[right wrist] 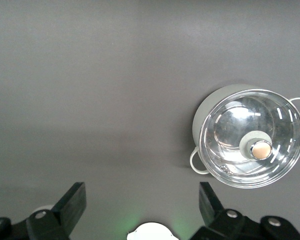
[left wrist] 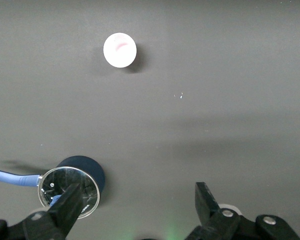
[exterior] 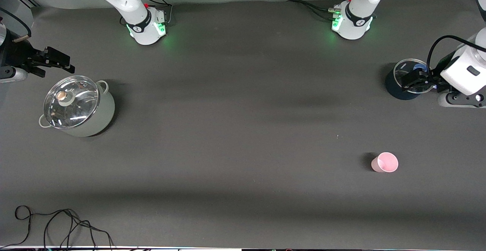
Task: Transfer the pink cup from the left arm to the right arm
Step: 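Move the left gripper from the saucepan toward the pink cup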
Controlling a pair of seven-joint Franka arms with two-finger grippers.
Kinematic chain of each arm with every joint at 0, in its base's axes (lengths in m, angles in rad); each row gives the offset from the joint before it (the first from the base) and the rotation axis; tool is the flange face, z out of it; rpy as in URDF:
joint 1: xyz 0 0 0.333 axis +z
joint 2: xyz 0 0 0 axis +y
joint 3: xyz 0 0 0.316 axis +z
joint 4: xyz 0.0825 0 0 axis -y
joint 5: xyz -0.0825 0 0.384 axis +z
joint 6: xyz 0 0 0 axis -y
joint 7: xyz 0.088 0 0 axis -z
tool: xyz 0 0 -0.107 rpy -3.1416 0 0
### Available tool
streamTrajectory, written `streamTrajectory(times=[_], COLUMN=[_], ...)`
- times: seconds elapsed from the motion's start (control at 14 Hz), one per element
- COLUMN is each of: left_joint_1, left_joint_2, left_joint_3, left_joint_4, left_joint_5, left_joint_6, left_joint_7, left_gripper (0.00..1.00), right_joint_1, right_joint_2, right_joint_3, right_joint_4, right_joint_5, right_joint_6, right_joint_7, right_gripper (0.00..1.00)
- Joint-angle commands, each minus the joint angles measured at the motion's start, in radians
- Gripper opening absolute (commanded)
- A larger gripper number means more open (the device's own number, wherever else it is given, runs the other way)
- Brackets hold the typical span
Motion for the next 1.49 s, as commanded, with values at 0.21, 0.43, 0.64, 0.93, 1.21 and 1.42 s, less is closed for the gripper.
streamTrajectory(times=[0.21,0.43,0.64,0.93,1.21,1.42], left_joint_1=[-0.009,-0.006,0.006,0.041,0.098,0.173], left_joint_2=[0.005,0.004,0.033,0.062,0.103,0.140], left_joint_3=[0.004,0.004,0.012,0.012,0.012,0.012], left_joint_4=[0.021,0.025,0.057,0.082,0.082,0.082], left_joint_5=[0.015,0.015,0.013,0.001,-0.057,-0.143], left_joint_6=[-0.012,-0.017,-0.011,0.028,0.132,0.166], left_joint_7=[0.003,0.009,0.120,0.369,0.667,0.834], left_gripper=[1.00,1.00,1.00,1.00,1.00,1.00], right_joint_1=[-0.010,-0.010,-0.010,-0.010,-0.011,-0.011], right_joint_2=[-0.018,-0.018,-0.018,-0.018,0.051,0.163], right_joint_3=[0.001,0.001,0.001,0.001,0.000,-0.002], right_joint_4=[-0.015,-0.015,-0.015,-0.015,0.046,0.158], right_joint_5=[0.016,0.016,0.016,0.016,0.022,0.022], right_joint_6=[0.008,0.008,0.008,0.008,-0.020,-0.119], right_joint_7=[0.020,0.020,0.020,0.020,0.023,0.020], right_gripper=[1.00,1.00,1.00,1.00,1.00,1.00])
